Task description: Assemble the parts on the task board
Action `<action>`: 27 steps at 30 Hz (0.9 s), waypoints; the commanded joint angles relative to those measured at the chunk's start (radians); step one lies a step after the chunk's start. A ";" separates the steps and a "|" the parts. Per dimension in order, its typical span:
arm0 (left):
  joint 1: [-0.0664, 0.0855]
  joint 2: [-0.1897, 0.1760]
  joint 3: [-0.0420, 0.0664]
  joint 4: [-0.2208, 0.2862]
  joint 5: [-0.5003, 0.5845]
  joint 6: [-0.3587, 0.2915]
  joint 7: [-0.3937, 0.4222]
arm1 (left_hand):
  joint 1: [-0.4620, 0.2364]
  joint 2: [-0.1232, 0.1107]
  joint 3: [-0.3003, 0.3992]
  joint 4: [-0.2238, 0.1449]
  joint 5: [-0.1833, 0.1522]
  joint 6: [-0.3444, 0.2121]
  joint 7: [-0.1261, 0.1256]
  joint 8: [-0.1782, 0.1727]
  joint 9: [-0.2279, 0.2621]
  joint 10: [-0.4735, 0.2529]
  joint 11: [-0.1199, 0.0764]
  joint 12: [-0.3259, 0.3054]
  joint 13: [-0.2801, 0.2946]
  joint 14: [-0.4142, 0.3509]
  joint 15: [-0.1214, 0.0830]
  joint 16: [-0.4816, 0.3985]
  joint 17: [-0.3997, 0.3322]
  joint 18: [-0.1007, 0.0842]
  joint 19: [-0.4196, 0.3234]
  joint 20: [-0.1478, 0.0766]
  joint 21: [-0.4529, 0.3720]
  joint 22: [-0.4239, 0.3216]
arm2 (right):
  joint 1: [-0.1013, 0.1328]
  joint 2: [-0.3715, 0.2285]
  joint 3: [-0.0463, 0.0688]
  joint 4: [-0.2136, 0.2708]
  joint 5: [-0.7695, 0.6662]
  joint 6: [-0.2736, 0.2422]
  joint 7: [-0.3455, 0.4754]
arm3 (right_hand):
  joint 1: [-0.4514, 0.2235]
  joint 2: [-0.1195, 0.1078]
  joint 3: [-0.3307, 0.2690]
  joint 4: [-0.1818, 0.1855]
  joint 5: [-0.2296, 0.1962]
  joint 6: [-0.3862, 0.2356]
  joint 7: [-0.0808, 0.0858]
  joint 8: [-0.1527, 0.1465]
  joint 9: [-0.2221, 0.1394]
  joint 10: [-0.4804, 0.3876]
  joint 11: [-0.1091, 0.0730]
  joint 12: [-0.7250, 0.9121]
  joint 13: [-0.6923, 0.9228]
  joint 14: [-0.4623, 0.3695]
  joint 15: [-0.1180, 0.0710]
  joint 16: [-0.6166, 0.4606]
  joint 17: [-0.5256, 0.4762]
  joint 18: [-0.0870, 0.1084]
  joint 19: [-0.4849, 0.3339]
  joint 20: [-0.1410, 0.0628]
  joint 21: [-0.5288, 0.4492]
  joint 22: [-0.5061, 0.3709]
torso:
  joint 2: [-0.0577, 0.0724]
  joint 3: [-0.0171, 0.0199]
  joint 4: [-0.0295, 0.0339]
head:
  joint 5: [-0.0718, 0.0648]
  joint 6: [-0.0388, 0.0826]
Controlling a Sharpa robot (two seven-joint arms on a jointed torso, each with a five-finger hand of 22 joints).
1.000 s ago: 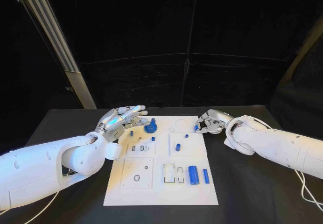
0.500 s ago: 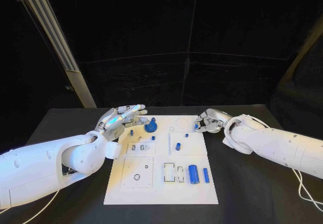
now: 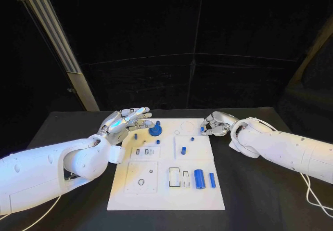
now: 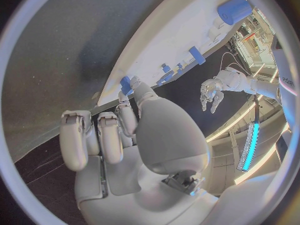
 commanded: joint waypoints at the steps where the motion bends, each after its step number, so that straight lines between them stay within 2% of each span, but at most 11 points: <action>1: 0.001 0.000 0.001 0.001 -0.005 0.016 0.004 | 0.004 0.007 -0.001 -0.006 0.003 -0.003 0.030 -0.004 -0.001 0.008 0.000 -0.006 0.001 0.005 0.003 -0.003 0.001 0.013 0.004 0.003 -0.004 -0.001 | 0.002 0.003 0.001 -0.002 -0.003 0.014 -0.008 | 0.000 0.008 0.007 0.000 -0.006 0.009 -0.002 0.004 0.001 0.004 -0.002 0.005 0.001 0.106 0.001 0.002 0.263 -0.006 0.084 0.001 0.003 0.223 | 0.000 -0.0001 -0.0004 | 0.000 -0.001; 19: 0.001 0.000 0.001 0.000 -0.005 0.017 0.000 | 0.002 0.007 0.000 -0.006 0.003 -0.003 0.030 -0.005 -0.001 0.008 0.001 -0.006 0.000 0.005 0.003 -0.004 0.001 0.013 0.004 0.003 -0.004 -0.001 | -0.001 0.024 0.001 -0.017 -0.009 0.031 -0.039 | -0.011 0.012 0.027 0.000 -0.026 0.025 -0.008 0.010 0.000 0.007 -0.007 0.006 0.003 0.106 -0.003 0.002 0.263 -0.006 0.084 -0.003 0.003 0.223 | 0.000 0.0004 0.0006 | 0.001 -0.006; 27: 0.001 -0.001 0.001 0.001 -0.005 0.017 0.000 | 0.002 0.007 0.000 -0.006 0.003 -0.003 0.030 -0.005 -0.001 0.008 0.001 -0.006 0.000 0.005 0.003 -0.004 0.001 0.013 0.004 0.003 -0.004 -0.001 | -0.002 0.026 0.001 -0.019 -0.017 0.002 -0.048 | -0.006 0.028 0.058 -0.008 -0.024 0.055 -0.019 0.027 0.004 0.010 -0.017 0.007 0.005 0.106 -0.012 0.002 0.263 -0.006 0.084 -0.010 0.003 0.223 | 0.000 0.0010 -0.0013 | 0.003 -0.007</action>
